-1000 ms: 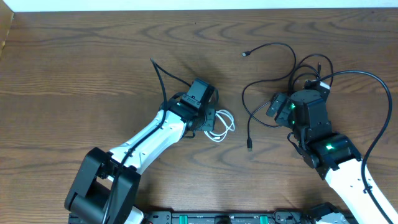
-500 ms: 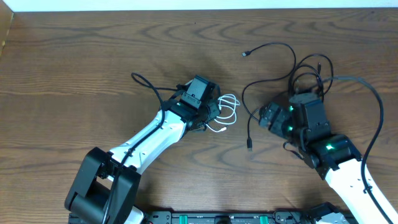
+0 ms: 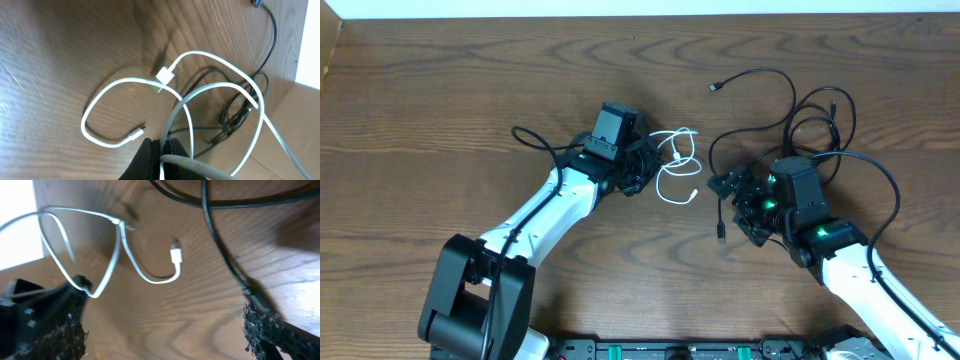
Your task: Untangle cables
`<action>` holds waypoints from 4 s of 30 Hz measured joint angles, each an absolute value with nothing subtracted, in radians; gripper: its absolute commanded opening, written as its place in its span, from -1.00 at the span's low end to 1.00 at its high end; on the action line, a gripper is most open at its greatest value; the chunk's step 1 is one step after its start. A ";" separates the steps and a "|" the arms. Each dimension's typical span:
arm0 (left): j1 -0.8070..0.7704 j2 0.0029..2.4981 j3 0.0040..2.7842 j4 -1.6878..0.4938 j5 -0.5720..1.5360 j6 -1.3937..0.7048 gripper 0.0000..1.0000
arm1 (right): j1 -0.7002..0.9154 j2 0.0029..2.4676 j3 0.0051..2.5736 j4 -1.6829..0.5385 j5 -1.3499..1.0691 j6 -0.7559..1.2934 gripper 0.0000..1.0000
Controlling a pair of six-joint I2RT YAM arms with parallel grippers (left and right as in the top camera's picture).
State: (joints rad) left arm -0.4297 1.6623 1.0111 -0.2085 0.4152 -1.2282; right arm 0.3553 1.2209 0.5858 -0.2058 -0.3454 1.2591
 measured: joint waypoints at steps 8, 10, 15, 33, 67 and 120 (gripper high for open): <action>-0.429 1.662 1.011 -0.208 0.455 -1.235 -0.85 | 0.355 1.221 0.579 -0.084 -0.344 1.475 0.99; -0.429 1.662 1.011 -0.207 0.470 -1.236 -0.85 | 0.355 1.222 0.579 -0.064 -0.344 1.534 0.98; -0.427 1.662 1.011 -0.182 0.521 -1.269 -0.85 | 0.356 1.243 0.579 -0.008 -0.344 1.663 0.98; -0.427 1.662 1.011 -0.138 0.718 -1.291 -0.85 | 0.361 1.323 0.576 0.302 -0.223 1.717 0.98; -0.427 1.662 1.011 -0.141 0.701 -0.963 -0.85 | 0.361 1.324 0.574 0.067 -0.301 1.388 -0.98; -0.368 1.662 1.011 -0.337 0.546 -0.830 0.89 | -0.697 1.209 0.572 0.245 0.094 0.623 -0.98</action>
State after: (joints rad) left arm -0.3683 1.6623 1.0111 -0.3374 0.5465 -0.8299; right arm -0.6971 1.2095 0.5724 0.2455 0.0944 0.6231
